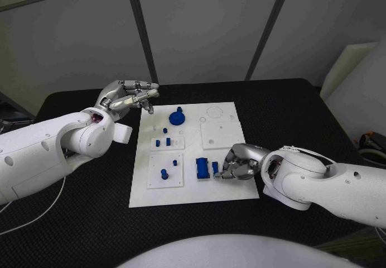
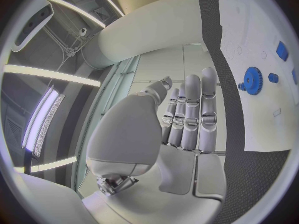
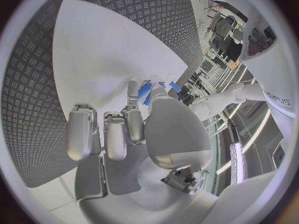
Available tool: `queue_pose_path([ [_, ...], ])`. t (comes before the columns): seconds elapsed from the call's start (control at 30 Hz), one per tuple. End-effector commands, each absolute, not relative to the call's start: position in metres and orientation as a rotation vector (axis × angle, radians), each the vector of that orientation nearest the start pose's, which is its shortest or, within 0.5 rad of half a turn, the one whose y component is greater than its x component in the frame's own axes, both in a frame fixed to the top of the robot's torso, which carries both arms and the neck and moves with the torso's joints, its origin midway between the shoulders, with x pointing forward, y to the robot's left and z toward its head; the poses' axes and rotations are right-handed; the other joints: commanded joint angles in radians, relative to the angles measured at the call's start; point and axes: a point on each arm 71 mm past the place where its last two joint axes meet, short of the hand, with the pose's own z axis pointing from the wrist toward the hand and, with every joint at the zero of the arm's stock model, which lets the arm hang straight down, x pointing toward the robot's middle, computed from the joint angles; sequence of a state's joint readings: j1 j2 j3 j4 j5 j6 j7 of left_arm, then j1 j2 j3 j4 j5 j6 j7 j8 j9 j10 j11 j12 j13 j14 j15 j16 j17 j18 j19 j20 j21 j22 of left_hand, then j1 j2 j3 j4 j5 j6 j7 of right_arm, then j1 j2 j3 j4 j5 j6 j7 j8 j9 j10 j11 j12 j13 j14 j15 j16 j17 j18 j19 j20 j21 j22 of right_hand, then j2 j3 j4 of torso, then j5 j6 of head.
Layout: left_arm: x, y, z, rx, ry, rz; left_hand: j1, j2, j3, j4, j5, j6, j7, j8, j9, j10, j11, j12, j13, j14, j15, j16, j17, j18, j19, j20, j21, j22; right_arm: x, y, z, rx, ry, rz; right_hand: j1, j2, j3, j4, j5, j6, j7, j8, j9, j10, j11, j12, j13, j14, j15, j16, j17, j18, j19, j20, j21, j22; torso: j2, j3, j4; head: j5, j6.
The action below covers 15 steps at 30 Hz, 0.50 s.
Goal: Assemble the parts on the task board
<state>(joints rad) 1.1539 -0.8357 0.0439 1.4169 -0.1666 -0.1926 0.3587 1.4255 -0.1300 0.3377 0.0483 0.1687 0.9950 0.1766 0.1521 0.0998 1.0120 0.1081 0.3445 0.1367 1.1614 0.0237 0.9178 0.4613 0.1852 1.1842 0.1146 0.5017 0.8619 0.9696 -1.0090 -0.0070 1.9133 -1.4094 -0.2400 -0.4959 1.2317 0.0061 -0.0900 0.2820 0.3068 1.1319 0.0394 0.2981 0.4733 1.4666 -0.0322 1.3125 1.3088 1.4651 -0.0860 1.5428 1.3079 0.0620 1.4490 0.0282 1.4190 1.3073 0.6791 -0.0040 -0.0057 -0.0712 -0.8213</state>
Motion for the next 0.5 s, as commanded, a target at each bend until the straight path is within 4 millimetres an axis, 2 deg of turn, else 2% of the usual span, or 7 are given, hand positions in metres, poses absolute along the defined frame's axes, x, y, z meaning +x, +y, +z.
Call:
queue_pose_path([
  [0.03, 0.5079, 0.2295, -0.1759, -0.97, 1.458, -1.553, -0.002, 0.01, -0.004, 0.0, -0.004, -0.007, -0.002, 0.005, -0.002, -0.004, 0.0, 0.004, 0.001, -0.007, 0.001, 0.006, -0.001, -0.003, 0.002, 0.005, -0.006, -0.001, 0.3713, -0.1892, -0.2455, 0.087, 2.046, 0.529, 0.045, 0.004, 0.004, -0.017, 0.006, -0.003, -0.006, 0.006, 0.004, 0.009, -0.004, 0.004, 0.088, 0.096, -0.006, 0.003, 0.219, -0.014, -0.002, -0.004, 0.001, 0.083, -0.001, -0.0006, 0.0002, 0.001, 0.0],
  [0.17, 0.5079, 0.2295, -0.176, -0.97, 1.459, -1.553, -0.002, 0.01, -0.004, 0.0, -0.004, -0.007, -0.002, 0.005, -0.002, -0.004, 0.0, 0.004, 0.001, -0.007, 0.001, 0.006, -0.001, -0.003, 0.002, 0.005, -0.006, -0.001, 0.3728, -0.1886, -0.2468, 0.078, 2.049, 0.52, 0.122, 0.002, 0.016, -0.059, -0.018, -0.006, -0.01, 0.009, 0.01, 0.01, -0.008, 0.005, 0.09, 0.096, -0.01, 0.003, 0.219, -0.014, -0.002, -0.007, 0.0, 0.083, -0.001, -0.0006, -0.0007, 0.002, -0.001],
  [0.23, 0.5079, 0.2296, -0.176, -0.97, 1.459, -1.553, -0.002, 0.01, -0.004, 0.0, -0.004, -0.007, -0.002, 0.005, -0.002, -0.004, 0.0, 0.004, 0.001, -0.007, 0.001, 0.006, -0.001, -0.003, 0.002, 0.005, -0.006, -0.001, 0.3731, -0.188, -0.2472, 0.073, 2.05, 0.519, 0.168, 0.004, 0.029, -0.087, -0.095, -0.007, -0.011, 0.009, 0.012, 0.01, -0.009, 0.006, 0.091, 0.096, -0.012, 0.002, 0.218, -0.014, -0.003, -0.01, -0.002, 0.082, -0.001, -0.0004, -0.001, 0.003, -0.001],
  [0.27, 0.5079, 0.2297, -0.176, -0.97, 1.459, -1.553, -0.002, 0.01, -0.004, 0.0, -0.004, -0.007, -0.002, 0.005, -0.002, -0.004, 0.0, 0.004, 0.001, -0.007, 0.001, 0.006, -0.001, -0.003, 0.002, 0.005, -0.006, -0.001, 0.3732, -0.1875, -0.2473, 0.07, 2.051, 0.519, 0.179, 0.004, 0.033, -0.094, -0.116, -0.007, -0.012, 0.009, 0.012, 0.01, -0.01, 0.006, 0.091, 0.096, -0.012, 0.002, 0.217, -0.014, -0.004, -0.01, -0.002, 0.082, -0.001, -0.0004, -0.001, 0.003, -0.001],
  [0.5, 0.5079, 0.23, -0.1761, -0.971, 1.46, -1.552, -0.001, 0.011, -0.004, -0.001, -0.004, -0.007, -0.002, 0.006, -0.002, -0.004, 0.0, 0.004, 0.001, -0.007, 0.001, 0.006, -0.001, -0.003, 0.002, 0.005, -0.006, -0.001, 0.373, -0.1855, -0.2472, 0.06, 2.05, 0.528, 0.184, 0.001, 0.034, -0.098, -0.131, -0.007, -0.01, 0.008, 0.013, 0.011, -0.008, 0.007, 0.092, 0.096, -0.011, 0.001, 0.216, -0.013, -0.005, -0.01, -0.004, 0.08, -0.002, -0.0005, -0.0013, 0.003, 0.002],
])
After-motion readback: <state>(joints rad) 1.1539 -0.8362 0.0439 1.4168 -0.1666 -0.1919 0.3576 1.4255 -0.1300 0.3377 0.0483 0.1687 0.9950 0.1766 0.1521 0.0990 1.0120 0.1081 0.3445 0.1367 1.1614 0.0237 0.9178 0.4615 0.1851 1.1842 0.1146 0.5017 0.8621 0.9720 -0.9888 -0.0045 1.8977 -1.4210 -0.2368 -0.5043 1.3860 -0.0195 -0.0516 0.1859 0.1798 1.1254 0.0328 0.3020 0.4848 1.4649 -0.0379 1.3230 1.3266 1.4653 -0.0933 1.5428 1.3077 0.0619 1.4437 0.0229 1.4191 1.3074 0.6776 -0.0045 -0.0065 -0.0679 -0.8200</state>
